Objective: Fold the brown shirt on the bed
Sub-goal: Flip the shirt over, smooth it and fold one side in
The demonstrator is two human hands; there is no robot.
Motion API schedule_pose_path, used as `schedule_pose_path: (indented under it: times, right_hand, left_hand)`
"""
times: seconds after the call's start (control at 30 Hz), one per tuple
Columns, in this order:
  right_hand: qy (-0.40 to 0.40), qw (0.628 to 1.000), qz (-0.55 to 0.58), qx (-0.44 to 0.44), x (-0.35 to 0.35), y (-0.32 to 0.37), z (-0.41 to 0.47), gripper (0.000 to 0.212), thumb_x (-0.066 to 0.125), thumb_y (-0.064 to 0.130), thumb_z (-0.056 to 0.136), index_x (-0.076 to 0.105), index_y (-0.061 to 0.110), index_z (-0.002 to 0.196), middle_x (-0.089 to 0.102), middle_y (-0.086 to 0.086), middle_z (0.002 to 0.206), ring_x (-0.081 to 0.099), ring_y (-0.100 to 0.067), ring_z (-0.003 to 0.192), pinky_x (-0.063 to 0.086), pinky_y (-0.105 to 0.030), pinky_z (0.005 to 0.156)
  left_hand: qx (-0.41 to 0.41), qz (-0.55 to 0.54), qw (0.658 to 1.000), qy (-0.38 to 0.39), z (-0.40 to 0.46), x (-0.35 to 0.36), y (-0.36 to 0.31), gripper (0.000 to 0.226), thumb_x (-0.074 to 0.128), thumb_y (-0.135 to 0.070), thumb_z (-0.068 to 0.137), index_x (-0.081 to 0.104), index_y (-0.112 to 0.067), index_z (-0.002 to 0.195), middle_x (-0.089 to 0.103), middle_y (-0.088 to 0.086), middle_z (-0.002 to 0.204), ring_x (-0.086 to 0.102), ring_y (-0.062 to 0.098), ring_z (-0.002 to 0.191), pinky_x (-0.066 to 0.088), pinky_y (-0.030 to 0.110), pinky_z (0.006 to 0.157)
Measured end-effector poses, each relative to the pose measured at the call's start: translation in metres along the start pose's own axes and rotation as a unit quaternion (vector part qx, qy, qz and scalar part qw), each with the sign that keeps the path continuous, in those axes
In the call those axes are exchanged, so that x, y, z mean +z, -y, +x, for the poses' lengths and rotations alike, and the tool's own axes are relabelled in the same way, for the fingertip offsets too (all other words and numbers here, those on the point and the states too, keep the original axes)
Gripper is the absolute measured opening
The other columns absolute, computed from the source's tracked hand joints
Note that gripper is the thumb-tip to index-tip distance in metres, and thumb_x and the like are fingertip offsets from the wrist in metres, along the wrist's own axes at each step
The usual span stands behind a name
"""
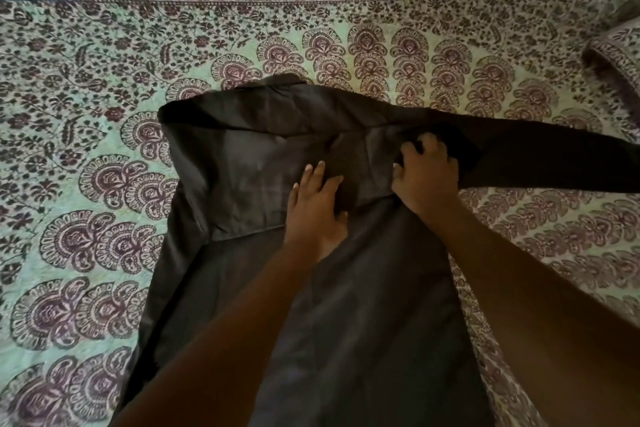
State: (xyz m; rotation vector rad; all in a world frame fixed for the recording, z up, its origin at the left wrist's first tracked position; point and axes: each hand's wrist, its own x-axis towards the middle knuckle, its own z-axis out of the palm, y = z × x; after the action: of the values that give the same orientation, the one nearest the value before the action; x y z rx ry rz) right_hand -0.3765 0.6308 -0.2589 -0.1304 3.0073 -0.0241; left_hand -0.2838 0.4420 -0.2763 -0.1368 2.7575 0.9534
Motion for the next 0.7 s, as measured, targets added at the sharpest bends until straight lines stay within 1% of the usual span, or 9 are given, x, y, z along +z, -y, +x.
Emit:
schedule_pose_path:
  times: [0.07, 0.13, 0.2, 0.3, 0.37, 0.43, 0.57, 0.6, 0.7]
  right_hand:
    - [0.017, 0.998, 0.011, 0.054, 0.001, -0.005, -0.005, 0.045, 0.051, 0.039, 0.103, 0.052, 0.012, 0.138, 0.035, -0.021, 0.151, 0.036, -0.043, 0.138, 0.033, -0.060, 0.111]
    - [-0.013, 0.993, 0.031, 0.111, -0.001, -0.015, -0.005, 0.043, 0.049, 0.036, 0.104, 0.052, 0.011, 0.139, 0.032, -0.023, 0.153, 0.034, -0.046, 0.139, 0.031, -0.063, 0.112]
    - [-0.041, 0.982, 0.057, 0.173, -0.005, -0.024, -0.001, 0.050, 0.056, 0.031, 0.100, 0.044, 0.014, 0.145, 0.024, -0.024, 0.158, 0.027, -0.049, 0.143, 0.028, -0.066, 0.113]
    - [-0.031, 0.945, 0.149, 0.289, -0.013, -0.037, 0.007, 0.074, 0.066, 0.025, 0.094, 0.024, 0.022, 0.155, 0.012, -0.026, 0.163, 0.018, -0.052, 0.146, 0.027, -0.067, 0.113]
    - [-0.024, 0.906, 0.260, 0.334, -0.012, -0.046, 0.014, 0.078, 0.067, 0.020, 0.095, 0.019, 0.025, 0.157, 0.016, -0.028, 0.160, 0.027, -0.052, 0.143, 0.038, -0.063, 0.110]
    - [-0.046, 0.877, 0.346, 0.329, -0.010, -0.054, 0.017, 0.075, 0.068, 0.014, 0.097, 0.024, 0.022, 0.157, 0.030, -0.027, 0.155, 0.042, -0.048, 0.138, 0.046, -0.054, 0.106]
    - [-0.118, 0.864, 0.392, 0.294, -0.015, -0.059, 0.022, 0.055, 0.067, 0.006, 0.096, 0.044, 0.015, 0.145, 0.052, -0.021, 0.143, 0.058, -0.036, 0.126, 0.047, -0.034, 0.090]
    - [-0.128, 0.866, 0.390, 0.286, -0.019, -0.058, 0.024, 0.048, 0.065, 0.006, 0.097, 0.047, 0.014, 0.141, 0.055, -0.020, 0.140, 0.059, -0.034, 0.123, 0.045, -0.032, 0.086]
    - [-0.176, 0.896, 0.324, 0.247, -0.032, -0.059, 0.032, 0.036, 0.057, 0.001, 0.096, 0.052, 0.011, 0.130, 0.056, -0.016, 0.135, 0.057, -0.032, 0.122, 0.043, -0.036, 0.084]
  left_hand:
    - [-0.008, 0.059, 0.998, -0.005, -0.020, 0.004, 0.014, 0.070, 0.061, -0.033, 0.096, 0.030, -0.028, 0.158, 0.003, 0.000, 0.173, -0.003, 0.022, 0.159, 0.008, 0.045, 0.128]
    - [-0.005, 0.088, 0.996, 0.012, -0.026, 0.005, 0.024, 0.068, 0.056, -0.040, 0.099, 0.027, -0.030, 0.159, 0.002, -0.001, 0.173, -0.002, 0.022, 0.159, 0.009, 0.045, 0.128]
    - [-0.007, 0.092, 0.995, 0.026, -0.024, 0.002, 0.023, 0.068, 0.057, -0.041, 0.099, 0.026, -0.031, 0.159, 0.002, -0.002, 0.173, 0.000, 0.023, 0.159, 0.010, 0.046, 0.128]
    - [-0.031, 0.093, 0.995, 0.032, -0.017, 0.001, 0.009, 0.076, 0.066, -0.034, 0.095, 0.026, -0.033, 0.159, 0.005, 0.000, 0.172, 0.001, 0.027, 0.159, 0.012, 0.050, 0.127]
    - [-0.049, 0.112, 0.992, 0.034, -0.013, 0.000, 0.000, 0.079, 0.070, -0.030, 0.093, 0.026, -0.034, 0.158, 0.007, 0.002, 0.171, 0.004, 0.030, 0.159, 0.016, 0.053, 0.126]
    - [-0.064, 0.137, 0.988, 0.031, -0.008, -0.002, -0.009, 0.079, 0.073, -0.029, 0.091, 0.028, -0.035, 0.156, 0.012, 0.003, 0.170, 0.010, 0.032, 0.157, 0.023, 0.054, 0.122]
    - [-0.084, 0.165, 0.982, 0.033, -0.002, -0.006, -0.023, 0.082, 0.078, -0.033, 0.085, 0.031, -0.034, 0.151, 0.027, 0.005, 0.159, 0.025, 0.037, 0.151, 0.034, 0.056, 0.116]
    - [-0.089, 0.172, 0.980, 0.037, 0.000, -0.007, -0.026, 0.082, 0.079, -0.032, 0.084, 0.031, -0.034, 0.150, 0.029, 0.005, 0.157, 0.027, 0.037, 0.149, 0.036, 0.056, 0.114]
    - [-0.105, 0.191, 0.975, 0.048, 0.004, -0.007, -0.031, 0.077, 0.077, -0.028, 0.086, 0.034, -0.035, 0.149, 0.028, 0.005, 0.157, 0.029, 0.038, 0.147, 0.039, 0.056, 0.112]
